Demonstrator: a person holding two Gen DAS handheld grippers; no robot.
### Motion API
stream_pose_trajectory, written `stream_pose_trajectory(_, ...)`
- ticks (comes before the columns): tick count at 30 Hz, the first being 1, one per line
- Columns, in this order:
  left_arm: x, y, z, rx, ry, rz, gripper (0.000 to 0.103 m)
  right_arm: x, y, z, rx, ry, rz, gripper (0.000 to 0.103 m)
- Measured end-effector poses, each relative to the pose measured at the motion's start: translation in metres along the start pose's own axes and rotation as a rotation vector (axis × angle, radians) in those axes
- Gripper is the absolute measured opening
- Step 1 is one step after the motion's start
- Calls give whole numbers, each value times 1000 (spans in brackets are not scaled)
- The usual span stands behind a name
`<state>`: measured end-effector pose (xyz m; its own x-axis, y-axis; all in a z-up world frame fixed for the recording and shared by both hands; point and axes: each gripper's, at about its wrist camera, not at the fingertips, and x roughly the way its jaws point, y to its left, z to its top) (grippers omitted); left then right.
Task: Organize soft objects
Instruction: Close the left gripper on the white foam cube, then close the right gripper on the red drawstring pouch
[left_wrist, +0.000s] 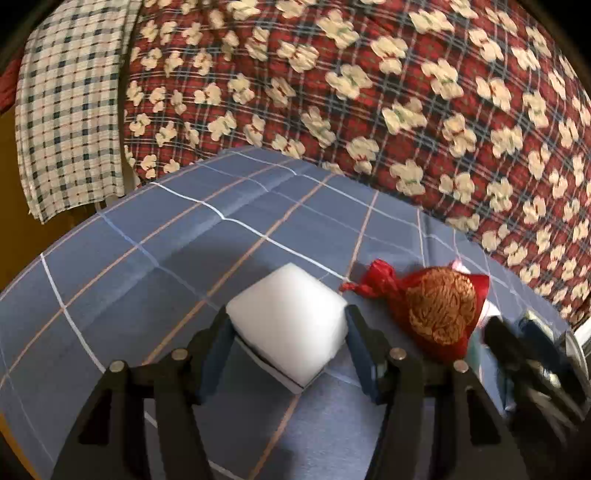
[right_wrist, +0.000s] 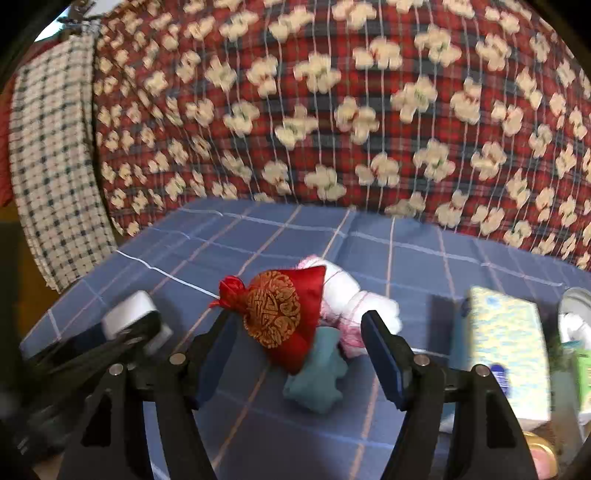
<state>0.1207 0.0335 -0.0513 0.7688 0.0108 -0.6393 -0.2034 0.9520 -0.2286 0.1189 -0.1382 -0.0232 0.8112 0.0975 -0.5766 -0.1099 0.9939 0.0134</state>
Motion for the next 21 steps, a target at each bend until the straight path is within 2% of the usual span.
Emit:
stream_pose_trajectory(6,1,0,0,0,8,-41,60,37,5,5,-2,61,-20,72)
stream_pose_trajectory(11,0,-1,0,1,6,-45,60,48,7,9,2,83,-11,71)
stream_pose_trajectory(12,-1,-2,0,0,4,-48,60,50,8,10,-1,88,-2,58)
stream_pose_trajectory(13,-1,-2,0,2,4,-49,60,52,9,9,-7,102,14,36)
stream_pose_trajectory(15,-1,-3,1,8,2,-47,60,58,10,8,-15,140,27,27)
stream_pose_trajectory(16,-2,-2,2,7,0,-48,60,56,11,7,-18,136,45,20)
stream_pose_trajectory(18,-4,-1,2,1,-7,-53,60,50,13,6,-28,117,50,14)
stream_pose_trajectory(21,-5,0,2,-1,-15,-63,60,32,15,3,-43,45,64,13)
